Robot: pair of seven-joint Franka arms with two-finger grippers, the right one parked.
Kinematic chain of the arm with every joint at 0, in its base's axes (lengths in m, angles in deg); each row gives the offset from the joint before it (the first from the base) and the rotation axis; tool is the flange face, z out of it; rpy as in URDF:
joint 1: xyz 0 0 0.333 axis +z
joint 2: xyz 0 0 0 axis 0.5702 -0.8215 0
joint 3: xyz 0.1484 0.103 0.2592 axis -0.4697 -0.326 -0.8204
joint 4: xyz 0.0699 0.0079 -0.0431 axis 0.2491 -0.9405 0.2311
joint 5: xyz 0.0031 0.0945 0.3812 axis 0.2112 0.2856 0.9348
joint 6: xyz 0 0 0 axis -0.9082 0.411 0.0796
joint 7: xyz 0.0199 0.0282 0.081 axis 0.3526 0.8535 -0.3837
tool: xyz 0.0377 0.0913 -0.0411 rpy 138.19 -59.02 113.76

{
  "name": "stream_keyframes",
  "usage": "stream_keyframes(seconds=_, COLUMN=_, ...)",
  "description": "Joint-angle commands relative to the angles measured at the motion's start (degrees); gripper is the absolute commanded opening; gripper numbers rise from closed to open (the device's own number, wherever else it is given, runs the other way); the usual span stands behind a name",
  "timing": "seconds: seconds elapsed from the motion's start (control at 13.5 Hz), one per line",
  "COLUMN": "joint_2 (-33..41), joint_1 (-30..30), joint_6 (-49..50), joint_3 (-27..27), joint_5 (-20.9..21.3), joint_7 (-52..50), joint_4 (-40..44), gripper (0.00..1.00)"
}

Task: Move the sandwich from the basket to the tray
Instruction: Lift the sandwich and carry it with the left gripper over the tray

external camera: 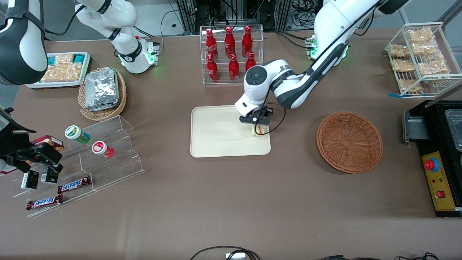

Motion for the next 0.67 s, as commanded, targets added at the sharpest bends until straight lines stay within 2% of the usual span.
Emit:
stream_keyframes(seconds=0.0, joint_2=-3.30, joint_1=-3.25, joint_6=0.62, joint_3=-0.45, joint_5=3.30, joint_7=-3.79, joint_4=2.70, gripper=0.00)
stream_keyframes(seconds=0.15, joint_2=-4.00, joint_1=-3.53, joint_6=0.62, joint_3=-0.54, joint_5=3.39, joint_7=-4.15, joint_4=3.22, gripper=0.08)
stream_keyframes(seconds=0.22, joint_2=-4.01, joint_1=-3.53, joint_6=0.71, joint_3=-0.54, joint_5=3.30, joint_7=-4.15, joint_4=3.57, gripper=0.23)
stream_keyframes(seconds=0.44, joint_2=-3.92, joint_1=-3.53, joint_6=1.06, joint_3=-0.54, joint_5=3.48, joint_7=-3.53, joint_4=3.58, gripper=0.82)
stream_keyframes(seconds=0.52, joint_2=-3.75, joint_1=-3.53, joint_6=1.15, joint_3=-0.54, joint_5=3.48, joint_7=-3.79, joint_4=3.66, gripper=0.99)
stream_keyframes(seconds=0.59, joint_2=-3.66, joint_1=-3.53, joint_6=1.24, joint_3=-0.54, joint_5=3.48, joint_7=-3.97, joint_4=3.67, gripper=0.99)
